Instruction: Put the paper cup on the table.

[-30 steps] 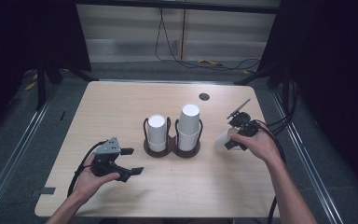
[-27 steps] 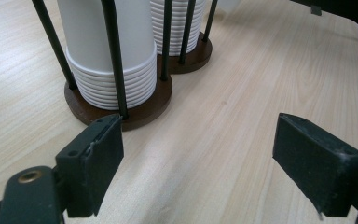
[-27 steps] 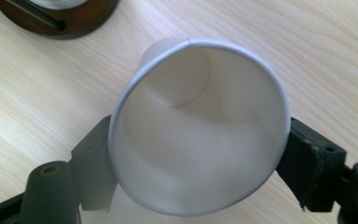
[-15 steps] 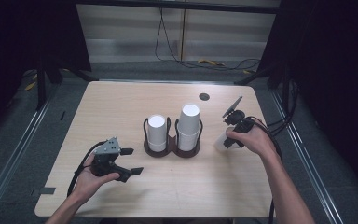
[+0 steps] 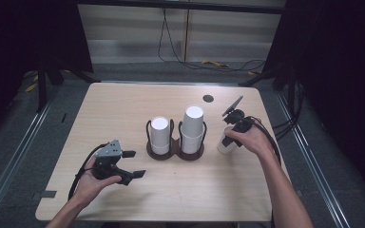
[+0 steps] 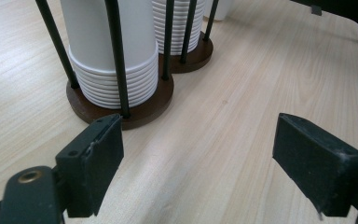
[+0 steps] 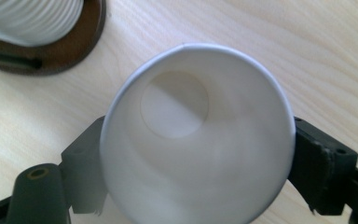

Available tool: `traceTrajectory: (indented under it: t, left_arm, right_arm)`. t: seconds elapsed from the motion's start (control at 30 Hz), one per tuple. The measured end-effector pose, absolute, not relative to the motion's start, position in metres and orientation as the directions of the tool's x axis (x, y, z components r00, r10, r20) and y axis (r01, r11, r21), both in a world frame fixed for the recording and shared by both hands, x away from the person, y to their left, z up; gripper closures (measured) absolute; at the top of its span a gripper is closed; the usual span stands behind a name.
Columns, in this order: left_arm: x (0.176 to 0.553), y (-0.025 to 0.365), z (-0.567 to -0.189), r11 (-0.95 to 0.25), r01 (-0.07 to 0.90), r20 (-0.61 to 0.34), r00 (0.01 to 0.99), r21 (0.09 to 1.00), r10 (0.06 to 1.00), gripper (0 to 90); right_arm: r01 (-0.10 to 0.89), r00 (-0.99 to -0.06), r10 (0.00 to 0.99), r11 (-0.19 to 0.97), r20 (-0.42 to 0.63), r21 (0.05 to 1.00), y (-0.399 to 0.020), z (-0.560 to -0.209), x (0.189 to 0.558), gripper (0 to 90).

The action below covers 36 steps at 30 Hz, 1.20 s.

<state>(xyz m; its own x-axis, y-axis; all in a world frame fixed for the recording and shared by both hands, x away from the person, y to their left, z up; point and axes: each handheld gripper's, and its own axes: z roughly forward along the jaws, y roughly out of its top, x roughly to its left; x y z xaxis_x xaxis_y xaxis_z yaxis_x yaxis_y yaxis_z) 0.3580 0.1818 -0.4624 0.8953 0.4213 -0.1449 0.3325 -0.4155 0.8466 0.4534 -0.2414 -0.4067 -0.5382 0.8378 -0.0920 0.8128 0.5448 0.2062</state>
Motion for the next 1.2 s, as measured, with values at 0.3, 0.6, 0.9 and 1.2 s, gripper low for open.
traceTrajectory:
  t: [0.3,0.6,0.9,1.2]
  left_arm:
    - [0.359,0.184,-0.463,-0.396,0.350,-0.166,0.888,0.849,0.429,16.3]
    - [0.359,0.184,-0.463,-0.404,0.348,-0.158,0.888,0.846,0.432,16.3]
    - [0.359,0.185,-0.464,-0.401,0.350,-0.156,0.883,0.847,0.442,16.8]
    - [0.360,0.185,-0.465,-0.401,0.351,-0.156,0.882,0.846,0.444,16.7]
  right_arm:
    - [0.806,-0.534,0.843,0.532,-0.068,0.260,-0.235,-0.418,0.455,16.9]
    - [0.807,-0.521,0.853,0.508,-0.043,0.301,-0.238,-0.424,0.451,16.5]
    - [0.802,-0.506,0.862,0.488,-0.043,0.346,-0.240,-0.425,0.446,15.8]
    - [0.813,-0.470,0.883,0.430,0.008,0.392,-0.248,-0.432,0.439,15.9]
